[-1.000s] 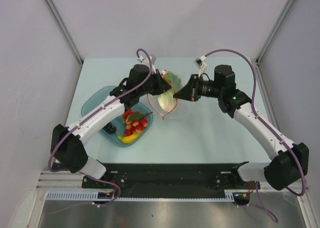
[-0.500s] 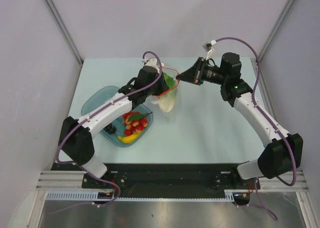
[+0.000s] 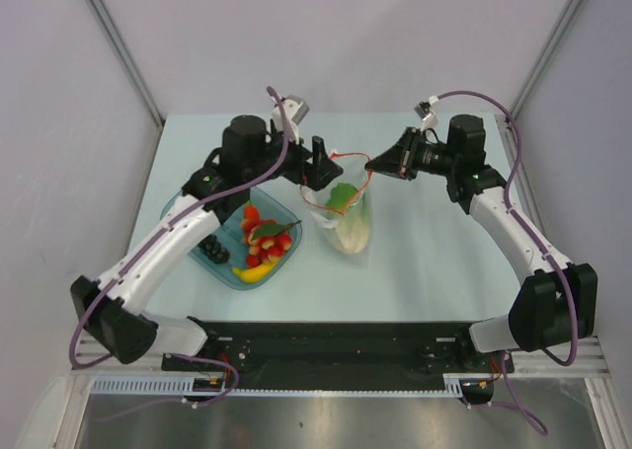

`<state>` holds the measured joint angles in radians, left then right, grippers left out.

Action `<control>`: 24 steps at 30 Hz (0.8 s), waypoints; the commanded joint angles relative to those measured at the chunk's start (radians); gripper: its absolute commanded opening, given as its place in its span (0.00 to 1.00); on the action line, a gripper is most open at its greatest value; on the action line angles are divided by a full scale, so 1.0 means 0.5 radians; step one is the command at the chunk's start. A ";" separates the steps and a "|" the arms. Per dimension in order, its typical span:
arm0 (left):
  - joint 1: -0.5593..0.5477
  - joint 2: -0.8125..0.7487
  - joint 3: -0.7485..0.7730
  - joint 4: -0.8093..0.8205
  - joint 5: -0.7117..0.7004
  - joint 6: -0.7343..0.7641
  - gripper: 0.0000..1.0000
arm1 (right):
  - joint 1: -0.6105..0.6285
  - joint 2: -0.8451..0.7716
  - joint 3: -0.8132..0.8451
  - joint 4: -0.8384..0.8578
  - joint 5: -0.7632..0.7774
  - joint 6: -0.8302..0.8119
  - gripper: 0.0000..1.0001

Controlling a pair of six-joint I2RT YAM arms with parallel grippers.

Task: Place the food in the zip-top bag and seal the zipper
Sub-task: Place the fake vegetable in the zipper food storage bag, then adjust the zipper food storage bag at the center of the board.

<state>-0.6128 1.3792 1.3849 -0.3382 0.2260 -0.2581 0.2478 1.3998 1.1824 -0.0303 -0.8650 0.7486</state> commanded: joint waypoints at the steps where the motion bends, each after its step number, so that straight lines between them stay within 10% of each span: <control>1: 0.060 -0.209 0.096 -0.020 0.570 0.334 0.98 | -0.078 -0.127 -0.005 0.002 -0.117 -0.040 0.00; 7: 0.216 -0.304 0.080 -0.519 1.268 1.347 0.99 | -0.078 -0.170 -0.039 -0.068 -0.160 -0.104 0.00; 11: 0.210 -0.243 0.065 -1.068 1.266 2.217 0.99 | -0.087 -0.198 -0.048 -0.166 -0.206 -0.193 0.00; 19: 0.134 -0.071 -0.125 -0.958 1.177 3.024 0.93 | -0.066 -0.250 -0.067 -0.237 -0.264 -0.255 0.00; 21: 0.082 -0.043 -0.211 -0.941 1.064 3.175 0.89 | -0.032 -0.269 -0.067 -0.255 -0.279 -0.285 0.00; 24: -0.047 0.012 -0.276 -0.968 0.859 3.314 0.57 | 0.032 -0.287 -0.052 -0.325 -0.289 -0.365 0.00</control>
<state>-0.5655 1.3613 1.2884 -0.7849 0.7425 1.1519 0.2279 1.3132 1.1404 -0.1738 -0.9653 0.6235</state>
